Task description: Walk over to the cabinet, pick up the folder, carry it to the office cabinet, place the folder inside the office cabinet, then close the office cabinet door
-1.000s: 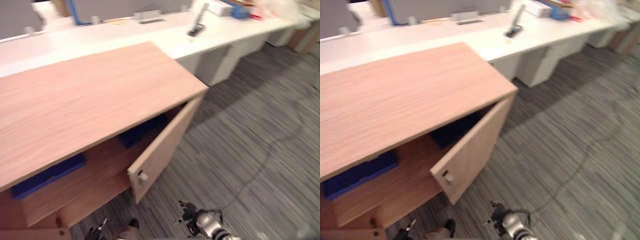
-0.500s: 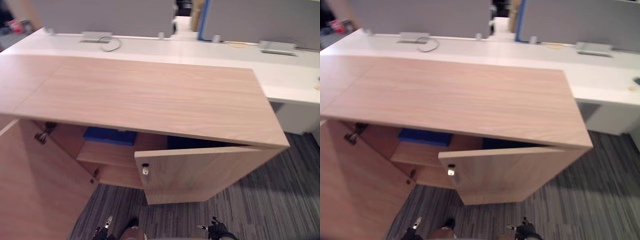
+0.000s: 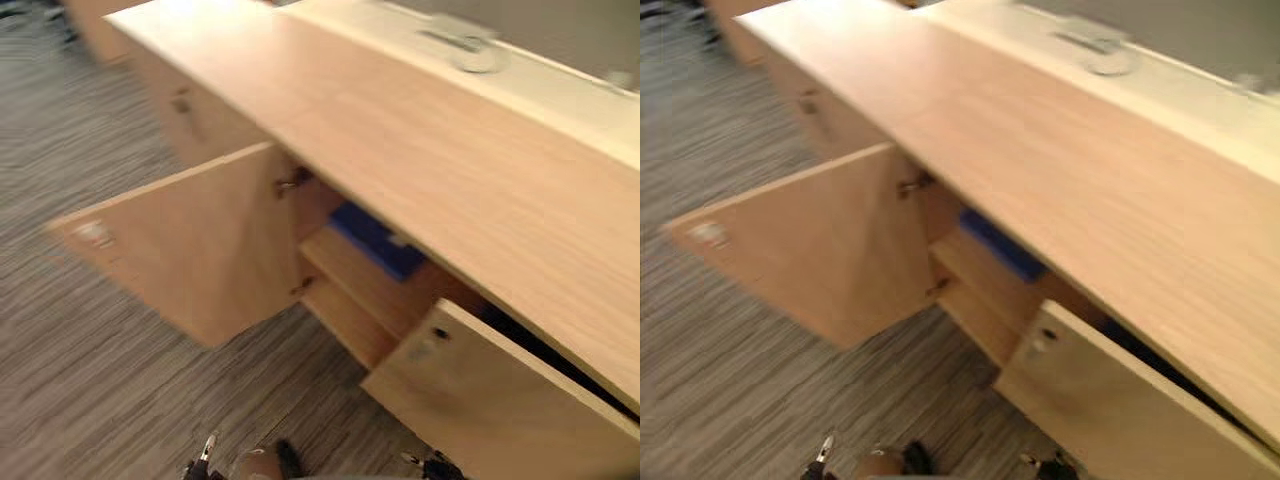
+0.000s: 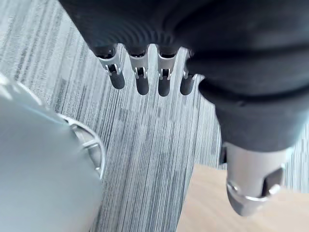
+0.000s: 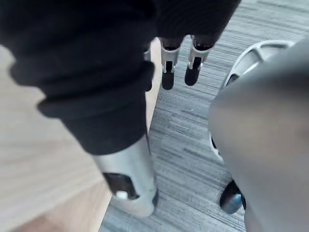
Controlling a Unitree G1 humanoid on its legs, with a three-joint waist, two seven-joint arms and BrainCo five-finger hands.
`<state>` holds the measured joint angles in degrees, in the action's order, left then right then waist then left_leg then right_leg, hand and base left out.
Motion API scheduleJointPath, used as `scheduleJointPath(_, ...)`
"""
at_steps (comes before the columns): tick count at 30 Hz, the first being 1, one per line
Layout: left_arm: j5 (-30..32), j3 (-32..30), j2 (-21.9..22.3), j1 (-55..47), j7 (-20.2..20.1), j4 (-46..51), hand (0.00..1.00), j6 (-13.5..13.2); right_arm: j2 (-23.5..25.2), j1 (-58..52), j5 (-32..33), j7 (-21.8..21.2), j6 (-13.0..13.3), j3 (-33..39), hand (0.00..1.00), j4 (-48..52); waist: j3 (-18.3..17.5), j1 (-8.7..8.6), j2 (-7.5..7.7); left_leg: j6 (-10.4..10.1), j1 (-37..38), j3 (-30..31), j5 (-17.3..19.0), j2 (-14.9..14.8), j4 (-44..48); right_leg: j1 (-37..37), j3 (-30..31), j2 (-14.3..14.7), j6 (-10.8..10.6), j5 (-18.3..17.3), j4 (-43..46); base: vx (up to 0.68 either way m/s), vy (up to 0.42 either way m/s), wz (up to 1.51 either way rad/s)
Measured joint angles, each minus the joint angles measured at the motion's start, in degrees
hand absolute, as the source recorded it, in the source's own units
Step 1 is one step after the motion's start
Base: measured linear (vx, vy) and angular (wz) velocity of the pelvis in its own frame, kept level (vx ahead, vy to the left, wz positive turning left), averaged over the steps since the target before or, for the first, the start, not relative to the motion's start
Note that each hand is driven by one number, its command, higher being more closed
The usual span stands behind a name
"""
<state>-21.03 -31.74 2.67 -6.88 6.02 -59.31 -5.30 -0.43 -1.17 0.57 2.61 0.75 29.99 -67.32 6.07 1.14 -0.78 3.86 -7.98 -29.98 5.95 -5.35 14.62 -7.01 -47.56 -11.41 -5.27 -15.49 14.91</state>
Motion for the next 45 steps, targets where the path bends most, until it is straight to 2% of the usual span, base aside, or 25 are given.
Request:
scheduleJointPath(1, -0.07, -1.2, 0.09, 0.08, -0.11, -0.43, 0.0, 0.12, 0.21, 0.44, 0.28, -0.06, -0.04, 0.01, 0.0, -0.7, -0.53, -0.02, 0.81, 0.1, 0.83, 1.62, -2.52, 2.14, -4.47, -0.15, -0.65, 1.36, 1.41, 1.61, -7.32, 0.02, 0.078, 1.53)
scheduleJointPath(2, 0.12, -0.98, -0.34, 0.13, -0.16, -1.08, 0.0, 0.18, 0.56, 0.36, 0.52, -0.02, -0.13, 1.0, 0.0, -0.64, -0.56, -0.63, 1.04, -0.16, 2.46, 4.92, -5.99, 5.17, -10.36, -1.6, -2.24, 1.69, 1.36, 7.56, -10.58, 0.06, 0.08, 1.63)
scheduleJointPath(3, 0.11, 0.03, -0.19, 0.17, -0.36, -1.57, 0.0, 0.49, 0.42, 0.71, 0.55, 0.05, -0.32, 2.4, 0.0, -0.7, -0.6, -0.23, 0.14, -0.47, 4.14, 6.85, -8.38, 6.46, -15.1, -2.33, -5.38, 1.79, 0.6, 8.03, -10.47, 0.08, 0.058, 1.35)
scheduleJointPath(5, -0.06, 0.71, -0.1, -0.25, -0.81, -2.42, 0.0, 0.76, -0.44, 1.27, 0.69, 0.09, -0.46, 2.4, 0.0, -0.68, -0.92, 0.07, -1.15, -0.76, 5.24, 9.86, -11.25, 7.37, -19.66, -2.64, -8.4, 1.82, 0.61, 8.02, -9.23, 0.07, -0.031, 0.83)
scheduleJointPath(9, -0.27, 1.79, -0.2, -0.72, -1.43, -3.2, 0.0, 1.11, -0.5, 1.95, 2.87, 0.43, -0.69, 2.49, 0.0, -0.67, -0.59, 0.15, -1.99, -0.87, 6.14, 15.42, -11.65, 8.41, -19.93, -5.9, -13.83, 1.36, 0.66, 8.02, -7.51, 0.01, -0.077, 0.76)
scheduleJointPath(16, 1.29, 6.07, -1.32, -1.33, -1.3, -0.26, 0.0, 1.39, 0.63, 4.44, 3.37, 0.94, -0.67, 2.4, 0.0, -0.95, -0.62, 0.14, -2.1, -0.99, 7.09, 17.02, -11.73, 9.52, -19.68, -6.83, -14.94, -0.65, 0.75, 8.02, -4.52, 0.01, -0.007, 0.16)
scheduleJointPath(19, 6.14, 8.16, -1.31, -1.32, -0.7, 7.13, 0.0, 1.42, 0.55, 4.37, 2.65, 0.92, -0.65, 2.38, 0.0, -0.89, -0.57, -0.3, -2.13, -1.03, 7.26, 16.84, -11.73, 9.57, -19.92, -6.9, -14.79, -0.78, 0.8, 8.06, -4.51, -0.04, 0.011, -0.05)
scheduleJointPath(22, 9.95, 6.86, -2.56, 0.46, -0.51, 11.92, 0.0, 1.27, 0.33, 4.29, 2.15, 0.92, -0.66, 2.38, 0.0, -0.57, -0.49, -0.84, -2.34, -1.08, 7.27, 16.23, -11.71, 9.42, -19.96, -6.51, -13.9, -0.76, 0.81, 8.05, -4.7, -0.05, 0.009, -0.18)
scheduleJointPath(25, 16.49, 0.93, -7.89, 5.85, 0.32, 12.71, 0.0, 2.62, -0.32, 3.96, 0.17, 0.78, -0.77, 1.91, 0.0, -0.19, 0.18, -1.42, -2.58, -1.2, 7.26, 14.1, -11.61, 9.03, -19.98, -5.6, -11.55, -0.53, 0.83, 8.02, -5.49, -0.07, 0.016, -0.37)
scheduleJointPath(28, 22.0, -5.7, -17.24, 10.64, 0.55, 12.88, 0.0, 4.64, -1.01, 1.8, -1.56, 0.04, -1.08, 1.17, 0.0, 0.99, 0.1, -1.83, -2.39, -1.34, 5.93, 11.43, -11.45, 8.67, -19.96, -3.3, -8.2, 0.11, 0.82, 8.02, -7.15, -0.09, 0.02, -0.42)
scheduleJointPath(29, 23.15, -6.09, -19.22, 11.62, 0.55, 12.88, 0.0, 5.02, -1.07, 1.19, -1.82, -0.05, -1.26, 1.19, 0.0, 1.28, 0.13, -1.91, -2.34, -1.33, 5.84, 11.16, -11.46, 8.61, -19.95, -3.04, -7.72, 0.16, 0.82, 8.02, -7.24, -0.07, 0.013, -0.32)
scheduleJointPath(30, 24.79, -6.4, -23.01, 13.43, 0.57, 12.89, 0.0, 5.48, -1.09, 0.15, -1.57, -0.24, -1.4, 1.65, 0.0, 1.92, 0.03, -1.88, -2.1, -1.28, 5.85, 10.55, -11.5, 8.48, -19.93, -2.67, -6.86, 0.19, 0.82, 8.02, -7.25, -0.07, 0.009, -0.21)
scheduleJointPath(31, 26.66, -5.99, -26.44, 15.74, 0.62, 12.89, 0.0, 5.96, -1.34, -0.57, -1.74, -0.59, -1.4, 1.4, 0.0, 2.14, -0.27, -1.98, -1.68, -1.17, 5.85, 10.46, -11.57, 8.43, -19.92, -2.29, -6.57, 0.25, 0.82, 8.02, -7.26, -0.07, 0.007, -0.15)
scheduleJointPath(35, 30.53, -2.73, -34.2, 23.58, 1.04, 11.73, 0.0, 6.04, -1.06, -1.49, -1.72, -1.72, -1.41, 1.39, 0.0, 2.36, -1.01, -1.96, -0.11, -1.02, 5.72, 8.77, -11.66, 8.01, -19.92, -1.32, -4.5, 0.39, 0.84, 8.01, -7.09, -0.08, 0.003, -0.2)
scheduleJointPath(37, 32.0, -0.17, -38.83, 30.08, 1.28, 5.55, 0.0, 6.19, -0.65, -1.62, -1.71, -2.57, -1.4, 1.35, 0.0, 2.57, -1.29, -1.95, 0.69, -0.91, 4.79, 6.91, -11.74, 7.43, -19.92, 0.94, -2.15, 0.52, 0.85, 8.02, -6.4, -0.09, 0.014, -0.45)
scheduleJointPath(38, 32.32, 0.59, -39.88, 31.79, 1.26, 3.8, 0.0, 6.27, -0.51, -1.74, -1.64, -2.63, -1.4, 1.4, 0.0, 2.63, -1.22, -2.03, 0.91, -0.86, 4.61, 6.39, -11.77, 7.29, -19.92, 1.35, -1.55, 0.58, 0.86, 8.03, -6.32, -0.08, 0.015, -0.5)
scheduleJointPath(40, 32.31, 3.75, -43.0, 37.37, 0.93, -0.99, 0.0, 6.99, -0.12, -2.62, -1.71, -3.37, -1.49, 1.37, 0.0, 3.2, -1.33, -2.34, 2.27, -0.74, 3.86, 4.29, -11.85, 6.64, -19.87, 3.1, 0.76, 0.85, 1.18, 8.25, -6.09, -0.08, 0.018, -0.48)
scheduleJointPath(43, 32.49, 7.13, -44.62, 41.77, 0.41, -3.4, 0.0, 7.28, 0.89, -4.77, -1.73, -3.63, -1.59, 0.12, 0.0, 4.51, -1.59, -3.13, 4.07, -0.69, 3.01, 2.45, -11.88, 5.94, -19.69, 4.95, 2.69, 1.27, 1.33, 8.35, -5.96, -0.06, 0.007, -0.35)
scheduleJointPath(45, 32.5, 9.19, -44.7, 43.69, -0.41, -4.84, 0.0, 7.34, 0.88, -5.79, -1.68, -3.77, -1.53, -0.84, 0.0, 4.68, -1.5, -3.55, 4.61, -0.56, 2.39, 1.79, -11.97, 5.65, -19.68, 6.05, 3.7, 1.48, 1.48, 8.45, -5.94, -0.06, 0.006, -0.28)
